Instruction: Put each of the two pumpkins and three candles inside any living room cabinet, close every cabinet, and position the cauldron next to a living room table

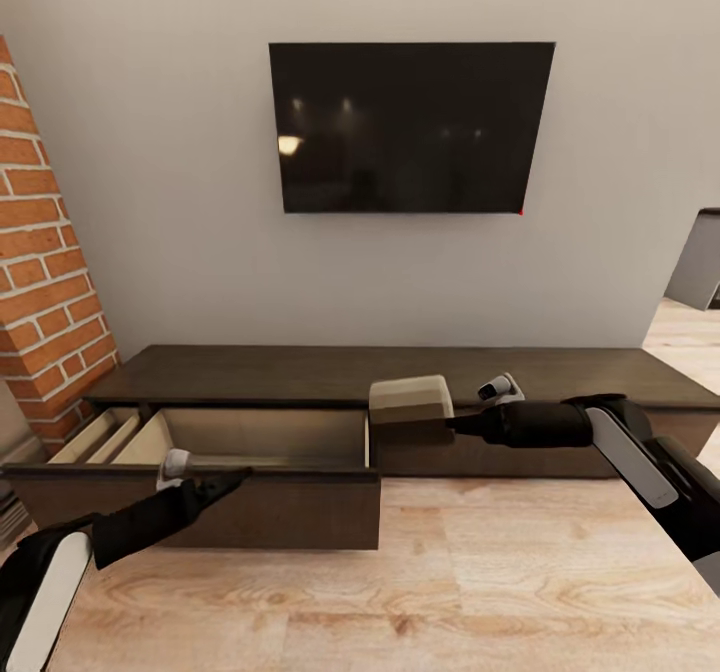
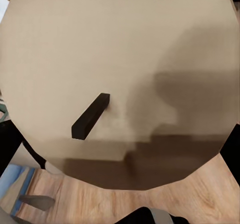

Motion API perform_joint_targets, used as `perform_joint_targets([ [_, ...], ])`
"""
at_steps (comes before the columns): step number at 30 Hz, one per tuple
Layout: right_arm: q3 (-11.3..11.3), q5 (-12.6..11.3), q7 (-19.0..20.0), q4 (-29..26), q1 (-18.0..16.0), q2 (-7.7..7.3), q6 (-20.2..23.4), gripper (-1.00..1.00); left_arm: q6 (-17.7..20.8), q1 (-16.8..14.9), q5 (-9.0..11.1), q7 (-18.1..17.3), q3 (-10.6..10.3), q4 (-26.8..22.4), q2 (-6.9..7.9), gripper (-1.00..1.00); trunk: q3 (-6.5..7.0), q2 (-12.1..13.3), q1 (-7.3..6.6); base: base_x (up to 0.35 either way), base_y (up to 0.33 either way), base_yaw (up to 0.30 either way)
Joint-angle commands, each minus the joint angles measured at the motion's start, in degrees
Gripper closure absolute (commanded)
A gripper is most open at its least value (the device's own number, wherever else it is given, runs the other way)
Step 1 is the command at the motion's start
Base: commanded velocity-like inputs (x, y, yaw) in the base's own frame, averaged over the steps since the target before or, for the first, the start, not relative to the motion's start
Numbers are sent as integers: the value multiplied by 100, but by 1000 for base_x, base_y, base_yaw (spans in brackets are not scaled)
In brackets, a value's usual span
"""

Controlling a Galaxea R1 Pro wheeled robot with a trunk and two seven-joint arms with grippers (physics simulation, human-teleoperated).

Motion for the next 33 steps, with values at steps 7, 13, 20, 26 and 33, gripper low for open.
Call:
perform_joint_targets([
  [7,22,14,-5,10,-6,-4,21,100,63,-514,-10,312,-6,42,161,-100,120,280,-155,0,0,0],
  [13,47,162,-281,64,-6,2,21,100,71,-1180,-9,919,-67,299,194,-100,228,520,-287,0,0,0],
  [20,34,492,-684,74,-12,59,25,100,66,-1951,-11,2388,-385,787,181,-100,354,801,-441,0,0,0],
  [26,15,865,-1225,74,-15,57,17,100,41,-2112,-62,3062,-586,848,169,-100,461,1042,-573,0,0,0],
  [33,1,979,-1392,70,-15,57,19,100,13,-2130,-355,4465,-1061,803,104,-100,587,1322,-726,0,0,0],
])
